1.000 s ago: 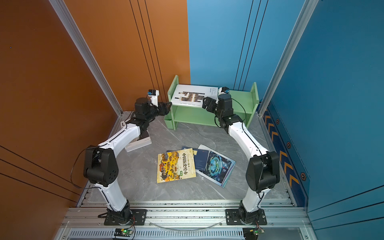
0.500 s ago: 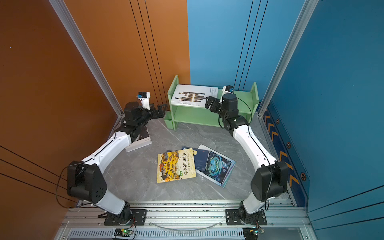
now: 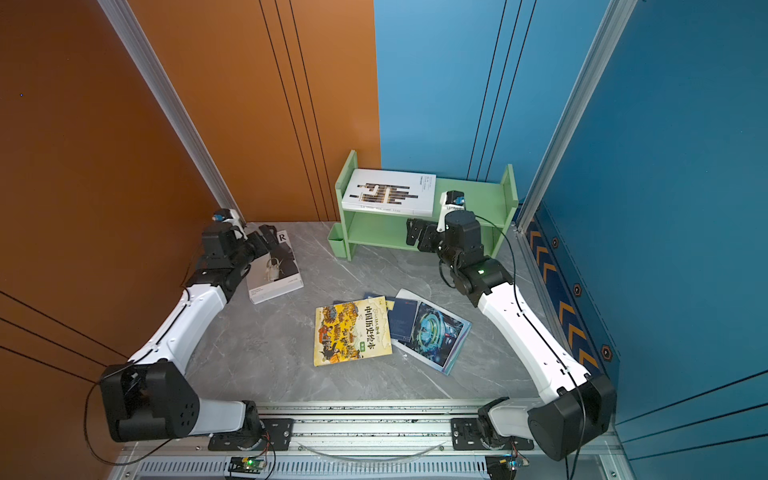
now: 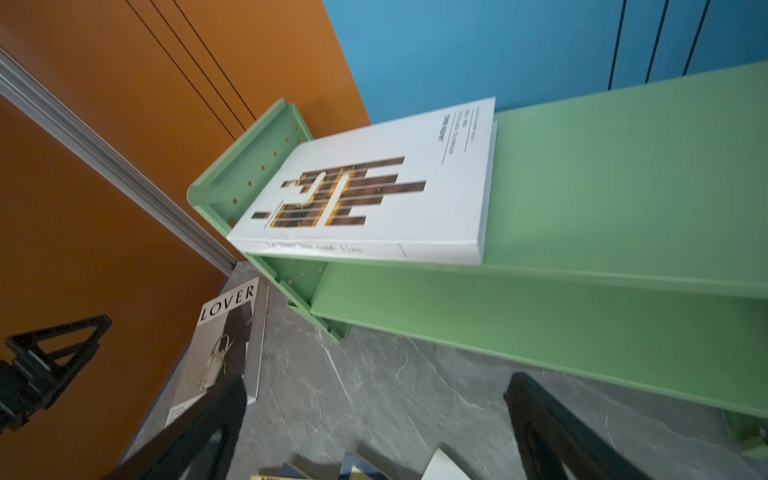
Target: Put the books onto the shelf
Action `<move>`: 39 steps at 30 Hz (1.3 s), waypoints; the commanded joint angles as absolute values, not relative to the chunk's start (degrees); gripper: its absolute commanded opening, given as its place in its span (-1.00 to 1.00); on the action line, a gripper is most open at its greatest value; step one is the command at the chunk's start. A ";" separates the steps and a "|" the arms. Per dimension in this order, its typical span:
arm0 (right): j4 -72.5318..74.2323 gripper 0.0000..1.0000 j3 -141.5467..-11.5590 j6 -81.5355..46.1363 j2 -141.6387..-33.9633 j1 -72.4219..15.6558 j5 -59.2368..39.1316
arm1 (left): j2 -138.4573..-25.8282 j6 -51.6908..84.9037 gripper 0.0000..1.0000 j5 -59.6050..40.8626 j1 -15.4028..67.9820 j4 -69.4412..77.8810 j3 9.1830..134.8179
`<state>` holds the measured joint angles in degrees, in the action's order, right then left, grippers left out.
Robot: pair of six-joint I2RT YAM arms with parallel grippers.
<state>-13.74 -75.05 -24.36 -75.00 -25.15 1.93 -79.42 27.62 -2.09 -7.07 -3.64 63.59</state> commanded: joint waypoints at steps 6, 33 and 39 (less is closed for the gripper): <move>-8.94 1.00 -69.04 -25.74 -74.63 -33.62 6.66 | -84.35 39.03 0.96 -8.79 -18.53 -4.62 55.23; -3.14 0.99 -113.38 -39.25 -137.83 -48.68 -11.66 | -97.46 42.76 0.99 -14.82 -22.93 -1.00 55.13; -2.88 0.91 -122.26 -40.29 -146.63 -49.01 -13.19 | -97.77 42.71 0.98 -16.29 -22.90 0.31 53.17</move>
<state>-4.21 -119.72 -38.50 -145.64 -49.15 -11.16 -96.47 42.39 -14.31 -22.50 -0.38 54.59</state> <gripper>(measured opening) 0.959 0.995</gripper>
